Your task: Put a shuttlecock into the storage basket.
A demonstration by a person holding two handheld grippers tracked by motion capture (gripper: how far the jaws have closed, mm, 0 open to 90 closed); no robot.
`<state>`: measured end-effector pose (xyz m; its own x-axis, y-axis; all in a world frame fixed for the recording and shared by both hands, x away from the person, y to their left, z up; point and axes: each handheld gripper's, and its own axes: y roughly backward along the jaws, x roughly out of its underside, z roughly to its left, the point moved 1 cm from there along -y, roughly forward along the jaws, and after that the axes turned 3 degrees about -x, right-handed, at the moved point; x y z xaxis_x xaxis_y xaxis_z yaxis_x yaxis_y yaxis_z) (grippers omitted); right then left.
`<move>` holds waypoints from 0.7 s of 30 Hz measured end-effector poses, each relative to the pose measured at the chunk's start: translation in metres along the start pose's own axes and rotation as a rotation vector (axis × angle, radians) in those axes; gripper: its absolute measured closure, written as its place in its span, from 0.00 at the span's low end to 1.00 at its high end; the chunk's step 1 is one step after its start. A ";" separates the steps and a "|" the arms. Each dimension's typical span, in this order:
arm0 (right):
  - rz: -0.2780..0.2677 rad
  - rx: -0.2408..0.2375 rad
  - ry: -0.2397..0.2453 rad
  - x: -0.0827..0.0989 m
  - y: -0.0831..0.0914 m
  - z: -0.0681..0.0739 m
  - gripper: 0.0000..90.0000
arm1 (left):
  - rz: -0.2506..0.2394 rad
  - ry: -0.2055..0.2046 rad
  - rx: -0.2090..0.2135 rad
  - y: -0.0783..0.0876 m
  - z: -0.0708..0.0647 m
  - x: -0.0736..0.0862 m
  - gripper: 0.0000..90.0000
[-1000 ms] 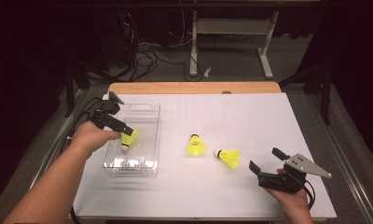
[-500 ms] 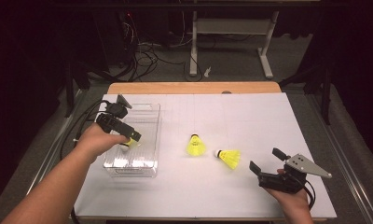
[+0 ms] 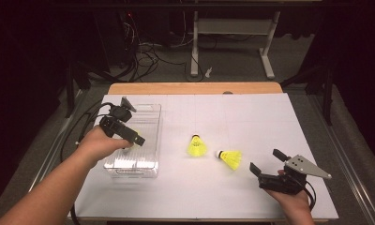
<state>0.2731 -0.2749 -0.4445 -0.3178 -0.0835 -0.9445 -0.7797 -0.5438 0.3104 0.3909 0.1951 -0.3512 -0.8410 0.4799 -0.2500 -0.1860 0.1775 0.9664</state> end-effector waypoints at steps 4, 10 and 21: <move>-0.001 0.002 0.003 0.000 0.000 0.000 0.01 | -0.002 -0.014 -0.003 0.000 -0.007 0.001 0.01; -0.002 0.003 0.004 -0.001 0.001 0.000 0.01 | -0.004 -0.039 0.000 -0.002 -0.016 0.001 0.01; -0.004 0.001 0.009 -0.001 0.001 0.001 0.01 | -0.002 -0.059 0.011 -0.004 -0.026 -0.001 0.01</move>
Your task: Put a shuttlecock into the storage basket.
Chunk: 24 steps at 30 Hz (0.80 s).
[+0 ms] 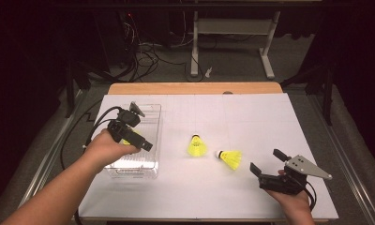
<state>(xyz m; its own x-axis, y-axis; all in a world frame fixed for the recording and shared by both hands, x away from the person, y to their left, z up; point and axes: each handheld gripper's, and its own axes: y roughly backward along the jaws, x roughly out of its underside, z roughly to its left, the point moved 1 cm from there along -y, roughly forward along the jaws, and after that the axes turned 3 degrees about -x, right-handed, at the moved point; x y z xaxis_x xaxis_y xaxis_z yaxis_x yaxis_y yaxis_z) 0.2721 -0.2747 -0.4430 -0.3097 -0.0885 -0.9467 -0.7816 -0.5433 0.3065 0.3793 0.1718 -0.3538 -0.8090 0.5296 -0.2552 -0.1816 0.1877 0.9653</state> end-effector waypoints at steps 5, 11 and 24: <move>0.002 -0.002 0.001 0.000 0.000 0.000 0.01 | -0.002 -0.005 0.008 -0.002 -0.006 -0.003 0.01; 0.004 -0.002 0.000 0.000 -0.001 0.000 0.01 | 0.005 -0.024 0.021 -0.004 -0.012 -0.005 0.01; 0.000 0.001 -0.010 0.000 -0.002 -0.001 0.01 | -0.003 -0.070 0.074 -0.008 -0.032 -0.013 0.01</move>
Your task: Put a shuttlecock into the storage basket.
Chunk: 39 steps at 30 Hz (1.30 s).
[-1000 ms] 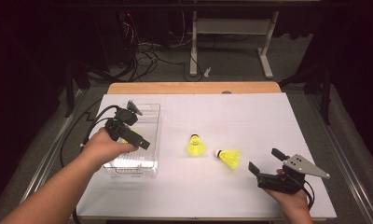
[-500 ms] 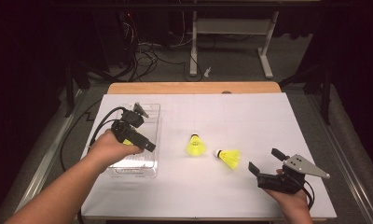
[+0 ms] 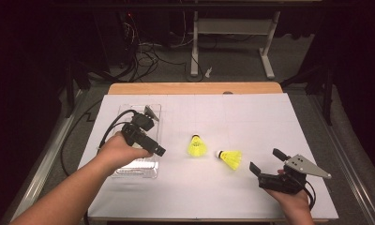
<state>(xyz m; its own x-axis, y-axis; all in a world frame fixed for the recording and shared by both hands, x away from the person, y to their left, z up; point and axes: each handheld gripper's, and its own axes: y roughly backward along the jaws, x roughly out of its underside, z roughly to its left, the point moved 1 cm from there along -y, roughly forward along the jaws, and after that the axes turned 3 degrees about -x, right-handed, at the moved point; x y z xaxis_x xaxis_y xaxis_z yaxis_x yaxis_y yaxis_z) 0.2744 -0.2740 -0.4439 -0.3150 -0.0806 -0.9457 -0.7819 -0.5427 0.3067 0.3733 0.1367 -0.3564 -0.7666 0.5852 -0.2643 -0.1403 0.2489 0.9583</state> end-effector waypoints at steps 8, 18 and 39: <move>0.013 0.000 0.006 0.002 -0.003 -0.001 0.01 | -0.014 -0.007 0.016 -0.004 -0.005 -0.007 0.01; 0.002 0.005 0.000 0.000 0.000 -0.002 0.01 | -0.014 -0.051 0.029 -0.011 -0.024 -0.016 0.01; 0.009 -0.004 0.018 0.001 0.001 0.001 0.01 | -0.020 -0.109 0.049 -0.024 -0.058 -0.040 0.01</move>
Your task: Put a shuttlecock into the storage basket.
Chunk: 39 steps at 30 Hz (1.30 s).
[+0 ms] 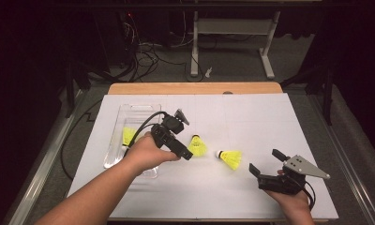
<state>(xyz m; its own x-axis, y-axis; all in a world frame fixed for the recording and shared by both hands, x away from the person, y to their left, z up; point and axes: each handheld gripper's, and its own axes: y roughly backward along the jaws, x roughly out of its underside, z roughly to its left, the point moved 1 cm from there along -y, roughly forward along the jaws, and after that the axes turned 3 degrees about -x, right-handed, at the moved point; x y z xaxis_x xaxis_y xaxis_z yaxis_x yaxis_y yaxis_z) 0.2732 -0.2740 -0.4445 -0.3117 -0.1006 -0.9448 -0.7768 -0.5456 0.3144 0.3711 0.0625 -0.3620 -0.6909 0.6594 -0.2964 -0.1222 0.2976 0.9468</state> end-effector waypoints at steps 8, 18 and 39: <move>-0.002 -0.001 0.001 0.000 0.000 -0.001 0.01 | 0.001 -0.018 -0.005 -0.010 -0.003 -0.009 0.01; -0.002 -0.004 0.003 -0.001 0.000 0.000 0.01 | 0.006 -0.018 -0.021 -0.029 0.003 -0.016 0.07; -0.009 -0.012 -0.001 -0.002 0.001 -0.001 0.01 | 0.057 -0.030 -0.020 -0.061 0.011 -0.027 0.35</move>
<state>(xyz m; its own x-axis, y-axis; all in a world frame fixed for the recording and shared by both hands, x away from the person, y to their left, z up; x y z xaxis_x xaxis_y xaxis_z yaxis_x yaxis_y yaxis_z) 0.2731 -0.2750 -0.4427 -0.3050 -0.0945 -0.9476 -0.7733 -0.5562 0.3044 0.4053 0.0342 -0.4132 -0.6754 0.6955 -0.2452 -0.0975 0.2453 0.9645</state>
